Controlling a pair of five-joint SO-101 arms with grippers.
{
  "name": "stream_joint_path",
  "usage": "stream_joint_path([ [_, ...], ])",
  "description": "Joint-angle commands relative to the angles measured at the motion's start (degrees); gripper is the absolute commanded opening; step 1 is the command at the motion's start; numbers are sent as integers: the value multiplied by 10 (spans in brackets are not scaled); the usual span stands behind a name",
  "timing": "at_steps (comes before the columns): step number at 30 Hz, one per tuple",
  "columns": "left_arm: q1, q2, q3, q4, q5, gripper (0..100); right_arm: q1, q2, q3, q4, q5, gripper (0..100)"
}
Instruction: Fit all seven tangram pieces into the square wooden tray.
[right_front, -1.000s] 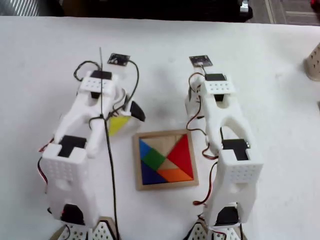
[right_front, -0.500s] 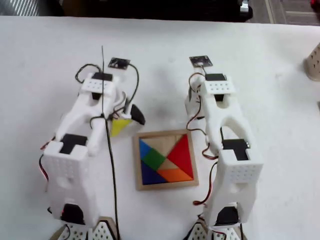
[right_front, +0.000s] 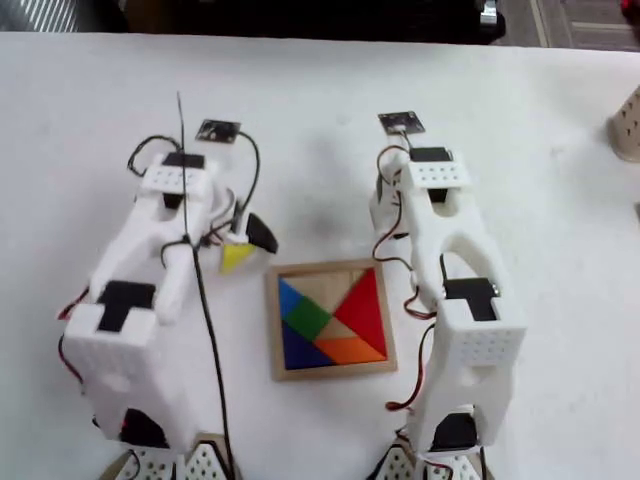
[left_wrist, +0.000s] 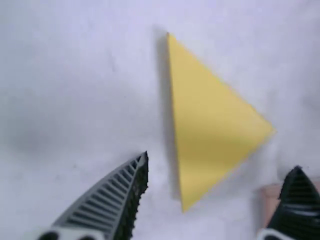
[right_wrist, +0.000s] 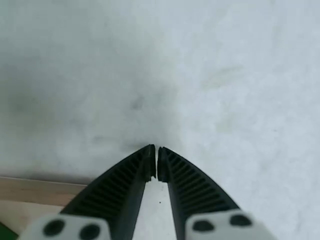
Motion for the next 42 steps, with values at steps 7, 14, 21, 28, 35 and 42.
stream_joint_path([
  [7,-28,-160,158,-179,-11,400,-11,-21,-22,6,4,17],
  [14,1,-160,195,-209,-11,402,-11,-21,-22,6,4,17],
  [21,-2,-138,196,-268,-12,401,-12,-21,-22,6,7,17],
  [28,0,-107,193,-317,-12,400,-12,-21,-22,7,8,17],
  [35,3,-107,193,-302,-12,400,-12,-22,-22,4,4,17],
  [42,9,-107,191,-277,-37,402,-22,-26,-22,-10,7,17],
])
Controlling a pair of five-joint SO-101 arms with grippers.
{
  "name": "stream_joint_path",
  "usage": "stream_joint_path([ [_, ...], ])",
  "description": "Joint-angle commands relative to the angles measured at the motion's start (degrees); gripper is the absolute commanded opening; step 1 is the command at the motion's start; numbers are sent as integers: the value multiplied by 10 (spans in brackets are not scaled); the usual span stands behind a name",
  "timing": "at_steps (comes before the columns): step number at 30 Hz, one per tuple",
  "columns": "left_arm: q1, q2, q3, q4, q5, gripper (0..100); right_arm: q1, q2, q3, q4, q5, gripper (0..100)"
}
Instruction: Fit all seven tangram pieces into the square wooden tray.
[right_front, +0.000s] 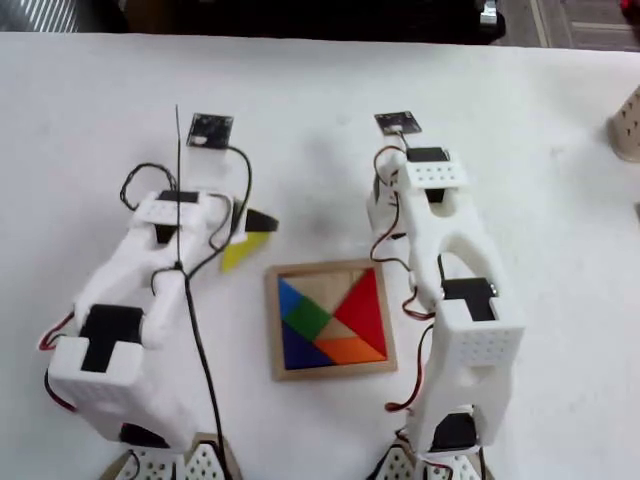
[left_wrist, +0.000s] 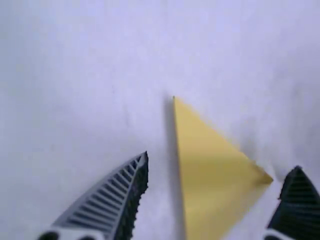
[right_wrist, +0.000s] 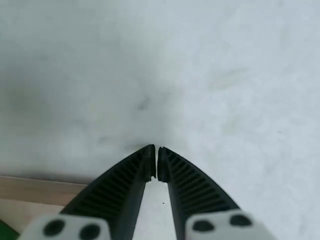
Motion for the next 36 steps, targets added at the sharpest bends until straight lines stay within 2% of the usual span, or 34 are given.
stream_joint_path([
  [1,15,-6,-9,26,-45,403,-17,-26,-22,-13,7,17],
  [5,15,-6,-10,24,-63,404,-25,-26,-22,-13,10,18],
  [10,15,-6,-10,9,-65,404,-29,-26,-22,-25,48,18],
  [17,15,-7,-5,12,-62,404,-32,-27,-3,-42,47,18],
  [21,15,-24,-8,8,-61,404,-32,-27,6,-65,19,17],
  [29,61,-87,25,29,-29,421,-16,-42,9,-50,21,17],
  [32,67,-87,31,23,3,412,-21,-36,7,-61,21,17],
  [36,56,-84,36,-11,6,399,-21,-35,9,-51,21,17],
])
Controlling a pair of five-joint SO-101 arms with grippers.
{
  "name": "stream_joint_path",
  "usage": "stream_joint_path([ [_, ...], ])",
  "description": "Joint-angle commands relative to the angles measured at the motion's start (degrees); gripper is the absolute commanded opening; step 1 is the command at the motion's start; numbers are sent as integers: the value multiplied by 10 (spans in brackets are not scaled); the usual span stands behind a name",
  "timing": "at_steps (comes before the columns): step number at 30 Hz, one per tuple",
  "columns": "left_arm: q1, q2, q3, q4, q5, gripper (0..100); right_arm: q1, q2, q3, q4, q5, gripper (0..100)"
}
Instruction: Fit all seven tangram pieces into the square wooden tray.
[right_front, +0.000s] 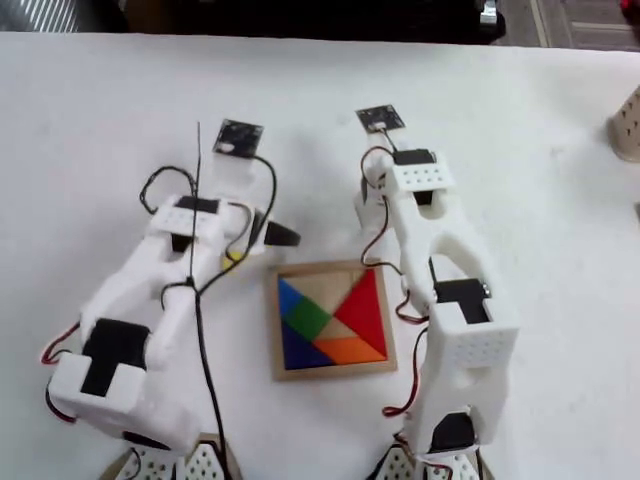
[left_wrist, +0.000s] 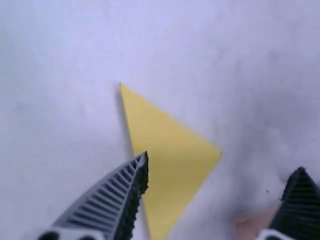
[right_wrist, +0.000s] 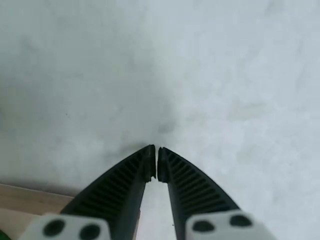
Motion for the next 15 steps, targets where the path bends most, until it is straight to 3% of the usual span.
stream_joint_path([
  [1,-3,-27,3,-37,11,399,3,-33,-3,7,-4,17],
  [8,-3,-2,6,-75,11,400,4,-32,-3,24,-4,17],
  [15,-7,10,7,-33,11,400,5,-30,-4,24,-4,17],
])
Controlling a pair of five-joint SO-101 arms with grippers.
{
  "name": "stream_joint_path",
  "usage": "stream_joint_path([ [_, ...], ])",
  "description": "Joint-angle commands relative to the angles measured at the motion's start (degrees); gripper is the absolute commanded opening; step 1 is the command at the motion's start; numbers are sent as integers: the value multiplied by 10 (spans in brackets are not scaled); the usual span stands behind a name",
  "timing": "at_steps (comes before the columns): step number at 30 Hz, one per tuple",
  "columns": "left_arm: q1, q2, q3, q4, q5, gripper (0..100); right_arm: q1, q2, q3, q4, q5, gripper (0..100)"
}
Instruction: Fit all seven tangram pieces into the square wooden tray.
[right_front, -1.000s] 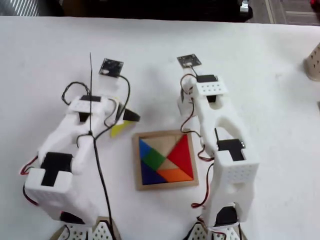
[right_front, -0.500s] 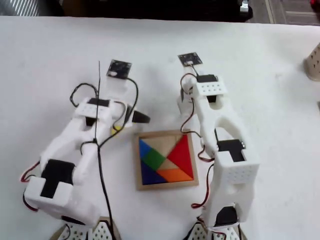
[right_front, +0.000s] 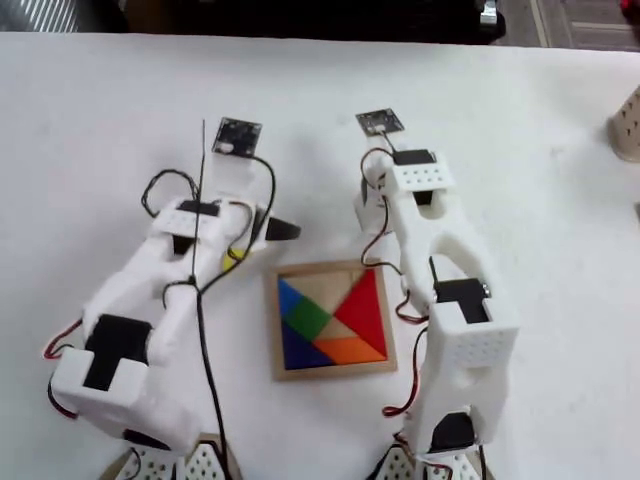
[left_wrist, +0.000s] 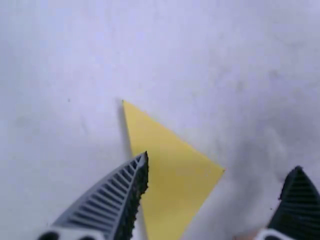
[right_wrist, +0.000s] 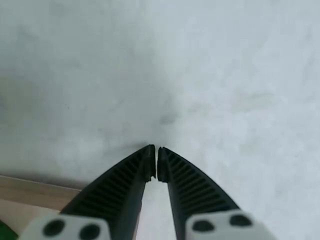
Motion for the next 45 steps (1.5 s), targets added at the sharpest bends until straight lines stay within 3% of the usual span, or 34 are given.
stream_joint_path([
  [1,-7,-6,-4,33,5,400,5,-30,-4,4,-4,17],
  [27,-29,-32,-6,55,11,404,5,-31,-4,4,-4,17],
  [34,22,-73,42,31,11,402,5,-32,-4,4,-4,17],
  [45,22,0,-3,34,11,400,5,-34,-4,6,-4,17],
])
